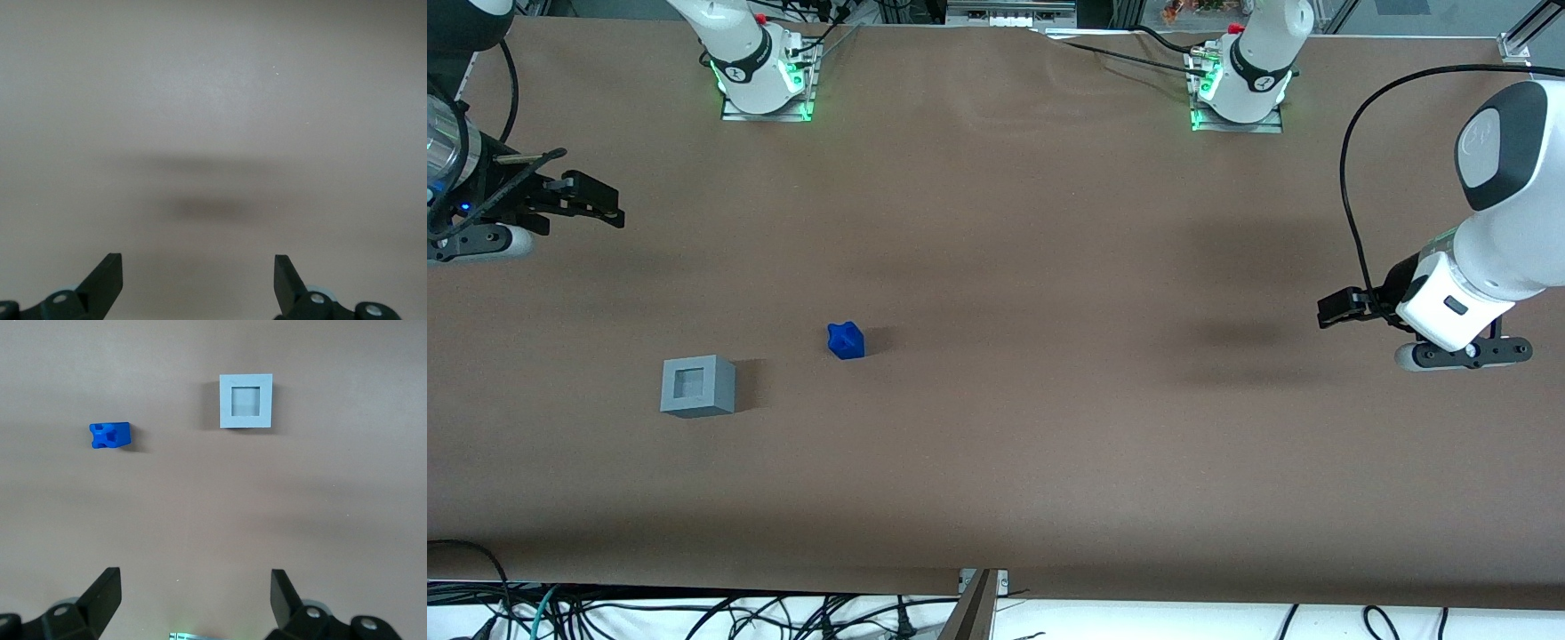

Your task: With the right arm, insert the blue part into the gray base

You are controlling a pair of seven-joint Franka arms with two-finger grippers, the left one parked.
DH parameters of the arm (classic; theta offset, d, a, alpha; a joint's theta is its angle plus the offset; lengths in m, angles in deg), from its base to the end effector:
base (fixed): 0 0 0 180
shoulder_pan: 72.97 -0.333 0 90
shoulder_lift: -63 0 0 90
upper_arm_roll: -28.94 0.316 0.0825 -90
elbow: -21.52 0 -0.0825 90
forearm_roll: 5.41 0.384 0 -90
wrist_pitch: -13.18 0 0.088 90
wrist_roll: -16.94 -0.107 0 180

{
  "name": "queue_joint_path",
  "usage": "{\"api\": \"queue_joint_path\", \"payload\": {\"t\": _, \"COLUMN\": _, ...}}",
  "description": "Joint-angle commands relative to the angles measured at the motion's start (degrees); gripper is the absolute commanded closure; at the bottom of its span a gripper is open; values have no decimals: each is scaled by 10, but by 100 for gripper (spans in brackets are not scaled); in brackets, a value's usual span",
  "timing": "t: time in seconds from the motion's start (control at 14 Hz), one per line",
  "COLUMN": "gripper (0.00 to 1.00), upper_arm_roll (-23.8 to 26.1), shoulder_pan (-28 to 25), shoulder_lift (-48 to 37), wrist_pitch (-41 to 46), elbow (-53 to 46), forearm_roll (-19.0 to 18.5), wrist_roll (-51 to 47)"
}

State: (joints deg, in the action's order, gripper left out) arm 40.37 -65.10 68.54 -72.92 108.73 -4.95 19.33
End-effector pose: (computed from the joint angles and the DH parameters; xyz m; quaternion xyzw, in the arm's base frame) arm 0.5738 0.0312 0.5881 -0.9969 -0.0519 0.0572 0.0130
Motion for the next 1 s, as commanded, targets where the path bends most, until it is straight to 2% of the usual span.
{"api": "queue_joint_path", "payload": {"t": 0.0, "gripper": 1, "upper_arm_roll": 2, "shoulder_pan": -1, "shoulder_lift": 6, "wrist_pitch": 13, "elbow": -18, "forearm_roll": -8, "wrist_roll": 3}}
{"api": "queue_joint_path", "payload": {"t": 0.93, "gripper": 1, "upper_arm_roll": -3, "shoulder_pan": -1, "shoulder_lift": 6, "wrist_pitch": -4, "elbow": -18, "forearm_roll": -13, "wrist_roll": 8}}
